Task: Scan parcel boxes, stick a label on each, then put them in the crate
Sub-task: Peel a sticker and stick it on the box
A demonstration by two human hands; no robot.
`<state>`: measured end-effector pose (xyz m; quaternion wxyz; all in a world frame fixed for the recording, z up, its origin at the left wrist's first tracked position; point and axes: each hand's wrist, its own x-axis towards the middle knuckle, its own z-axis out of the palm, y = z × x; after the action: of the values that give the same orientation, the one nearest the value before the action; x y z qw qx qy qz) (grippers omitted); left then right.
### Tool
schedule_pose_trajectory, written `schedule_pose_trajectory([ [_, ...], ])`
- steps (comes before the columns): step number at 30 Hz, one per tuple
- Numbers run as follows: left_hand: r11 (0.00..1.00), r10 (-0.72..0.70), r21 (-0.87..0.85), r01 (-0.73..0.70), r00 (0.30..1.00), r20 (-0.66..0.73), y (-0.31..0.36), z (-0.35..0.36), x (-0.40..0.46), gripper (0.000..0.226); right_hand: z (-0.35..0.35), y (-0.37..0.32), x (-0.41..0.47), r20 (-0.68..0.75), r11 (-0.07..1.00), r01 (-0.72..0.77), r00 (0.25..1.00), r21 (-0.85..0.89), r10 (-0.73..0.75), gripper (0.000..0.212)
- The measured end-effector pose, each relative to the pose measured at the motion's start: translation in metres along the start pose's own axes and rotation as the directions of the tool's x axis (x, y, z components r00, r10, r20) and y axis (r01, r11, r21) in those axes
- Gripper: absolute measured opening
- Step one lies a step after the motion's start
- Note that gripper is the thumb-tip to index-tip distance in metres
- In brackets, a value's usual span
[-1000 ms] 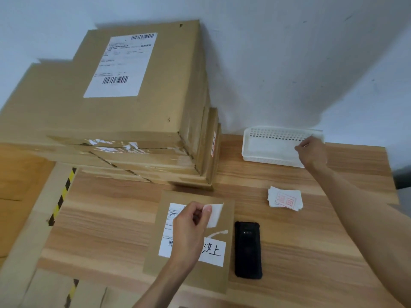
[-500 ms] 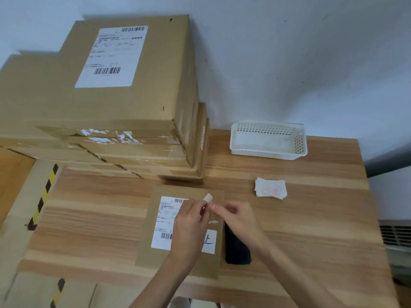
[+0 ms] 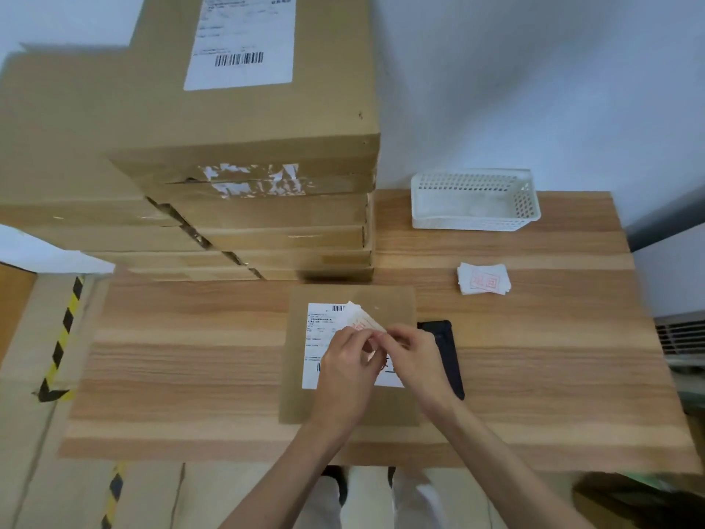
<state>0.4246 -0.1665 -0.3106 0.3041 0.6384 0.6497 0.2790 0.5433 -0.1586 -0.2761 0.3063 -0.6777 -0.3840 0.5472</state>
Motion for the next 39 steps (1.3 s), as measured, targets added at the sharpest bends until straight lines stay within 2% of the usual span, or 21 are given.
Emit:
schedule_pose_trajectory([
  [3,0.999,0.022,-0.044,-0.017,0.992,0.127,-0.011,-0.020,-0.004,0.017,0.014,0.009,0.001,-0.062,0.998,-0.016,0.998,-0.057,0.012,0.022],
  [5,0.995,0.003,-0.096,0.012,0.989,0.150,-0.021,-0.037,-0.002,0.019,0.021,0.012,0.002,-0.098,0.991,-0.023,0.995,-0.135,0.010,0.021],
  [10,0.942,-0.262,-0.190,0.278,0.960,0.101,-0.048,-0.074,0.016,0.033,0.029,0.010,0.001,-0.129,0.977,-0.037,0.992,-0.212,0.009,0.023],
  [14,0.887,-0.325,-0.259,0.383,0.914,0.242,-0.062,-0.087,0.017,0.007,0.036,0.003,-0.007,-0.115,0.984,-0.012,0.993,-0.177,-0.008,0.024],
  [18,0.821,-0.353,-0.338,0.460,0.874,0.333,-0.073,-0.090,0.004,0.011,0.043,0.010,-0.015,-0.141,0.995,-0.018,0.990,-0.093,0.005,0.010],
  [21,0.805,-0.365,-0.339,0.486,0.857,0.362,-0.085,-0.085,-0.010,0.012,0.049,0.029,-0.022,-0.155,0.995,-0.071,0.986,-0.076,0.058,0.009],
  [26,0.831,-0.352,-0.292,0.474,0.854,0.383,-0.096,-0.078,-0.040,0.008,0.056,0.062,-0.038,-0.186,0.980,-0.138,0.976,-0.140,0.111,0.011],
  [28,0.870,-0.355,-0.199,0.451,0.854,0.381,-0.102,-0.073,-0.050,0.009,0.059,0.074,-0.045,-0.207,0.973,-0.158,0.971,-0.170,0.122,0.011],
  [32,0.955,-0.289,0.036,0.295,0.896,0.338,-0.114,-0.061,-0.063,0.014,0.065,0.103,-0.047,-0.209,0.945,-0.159,0.973,-0.285,0.101,0.013],
  [36,0.959,-0.262,0.177,0.220,0.928,0.265,-0.124,-0.044,-0.062,0.012,0.074,0.116,-0.038,-0.235,0.918,-0.138,0.971,-0.373,0.051,0.014],
  [39,0.960,-0.189,0.246,0.135,0.960,0.208,-0.127,-0.037,-0.061,0.013,0.080,0.121,-0.030,-0.268,0.872,-0.108,0.963,-0.478,-0.028,0.017],
])
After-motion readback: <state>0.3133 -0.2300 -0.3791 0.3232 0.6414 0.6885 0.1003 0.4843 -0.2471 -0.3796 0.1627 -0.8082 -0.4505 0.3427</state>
